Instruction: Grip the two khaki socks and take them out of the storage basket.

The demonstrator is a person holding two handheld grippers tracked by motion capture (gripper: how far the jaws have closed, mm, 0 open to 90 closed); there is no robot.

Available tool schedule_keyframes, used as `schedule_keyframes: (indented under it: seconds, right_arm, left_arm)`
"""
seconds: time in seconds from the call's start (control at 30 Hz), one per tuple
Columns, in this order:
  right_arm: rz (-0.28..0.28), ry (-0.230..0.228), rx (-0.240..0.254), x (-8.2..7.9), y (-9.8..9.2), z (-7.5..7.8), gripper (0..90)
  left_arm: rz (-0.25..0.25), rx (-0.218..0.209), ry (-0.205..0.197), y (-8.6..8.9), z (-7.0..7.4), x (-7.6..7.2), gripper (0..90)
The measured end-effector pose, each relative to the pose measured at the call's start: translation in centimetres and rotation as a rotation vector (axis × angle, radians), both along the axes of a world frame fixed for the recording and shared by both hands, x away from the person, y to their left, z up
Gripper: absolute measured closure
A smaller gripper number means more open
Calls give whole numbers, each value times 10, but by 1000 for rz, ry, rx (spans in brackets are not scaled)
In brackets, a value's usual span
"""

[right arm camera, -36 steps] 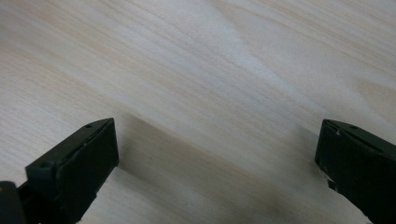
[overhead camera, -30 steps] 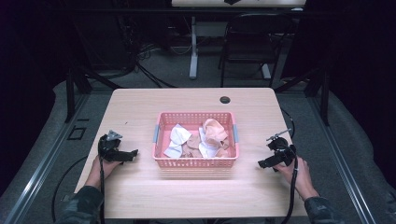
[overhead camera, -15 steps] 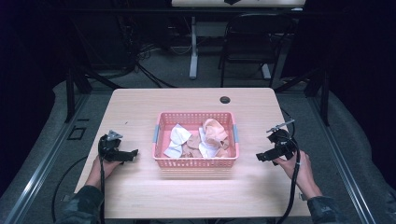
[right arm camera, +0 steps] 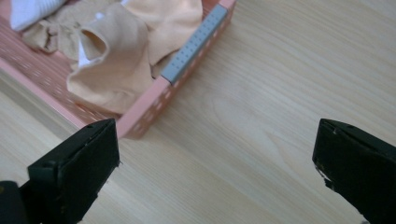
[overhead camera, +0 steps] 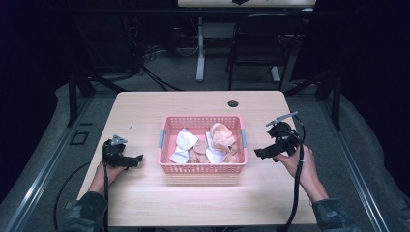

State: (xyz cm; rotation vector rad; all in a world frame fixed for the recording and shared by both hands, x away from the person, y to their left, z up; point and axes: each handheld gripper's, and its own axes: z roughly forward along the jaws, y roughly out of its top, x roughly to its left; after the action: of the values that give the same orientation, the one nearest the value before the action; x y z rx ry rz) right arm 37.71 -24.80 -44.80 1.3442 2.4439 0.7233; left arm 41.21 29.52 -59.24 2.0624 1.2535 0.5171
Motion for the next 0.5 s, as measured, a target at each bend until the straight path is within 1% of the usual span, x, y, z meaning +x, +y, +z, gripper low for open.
schedule_keyframes:
  seconds: [0.1,0.13,0.2,0.27,0.3,0.37,0.43,0.47,0.5]
  right_arm:
    - [27,-2,14,2,9,4,0]
    - [39,-4,7,3,12,5,0]
    - [51,-8,27,4,19,7,0]
    - [71,-12,16,5,26,10,0]
    - [78,-13,30,6,30,11,0]
    - [92,-48,45,7,38,13,1]
    - [117,-53,50,9,45,14,3]
    - [116,-61,63,10,50,14,3]
    - [125,-59,61,11,52,14,3]
  left_arm:
    - [2,-2,-1,0,0,0,0]
    - [2,-2,-1,0,0,0,0]
    - [2,-1,-1,0,0,0,0]
    - [2,-2,-1,0,0,0,0]
    - [2,-2,-1,0,0,0,0]
    - [2,-2,0,0,0,0,0]
    - [2,-2,0,0,0,0,0]
    - [2,-2,-1,0,0,0,0]
    - [2,-2,0,0,0,0,0]
